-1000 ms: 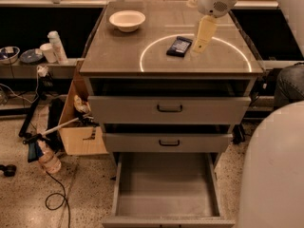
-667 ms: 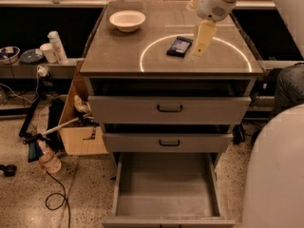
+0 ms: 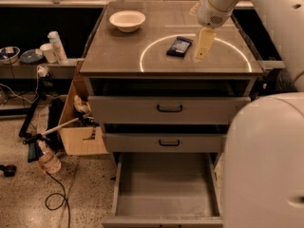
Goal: Place rxbar chocolate into bottom drawer
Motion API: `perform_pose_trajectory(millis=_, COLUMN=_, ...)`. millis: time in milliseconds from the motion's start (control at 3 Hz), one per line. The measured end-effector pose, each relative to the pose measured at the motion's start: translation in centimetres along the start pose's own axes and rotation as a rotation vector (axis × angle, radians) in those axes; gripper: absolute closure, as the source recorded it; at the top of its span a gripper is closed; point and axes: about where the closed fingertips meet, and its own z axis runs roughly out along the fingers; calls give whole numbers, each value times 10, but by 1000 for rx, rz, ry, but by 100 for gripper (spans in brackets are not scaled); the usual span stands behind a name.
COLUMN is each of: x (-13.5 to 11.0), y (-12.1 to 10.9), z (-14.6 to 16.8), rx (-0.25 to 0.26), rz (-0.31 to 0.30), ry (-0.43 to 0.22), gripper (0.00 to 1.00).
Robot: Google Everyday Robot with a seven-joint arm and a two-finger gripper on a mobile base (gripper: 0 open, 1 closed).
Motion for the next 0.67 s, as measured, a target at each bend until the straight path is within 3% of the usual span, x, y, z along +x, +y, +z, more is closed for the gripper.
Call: perform_pose_trajectory(millis=667, x=7, y=-44, z=51, rx=15, rz=-31, ry=26, gripper=0)
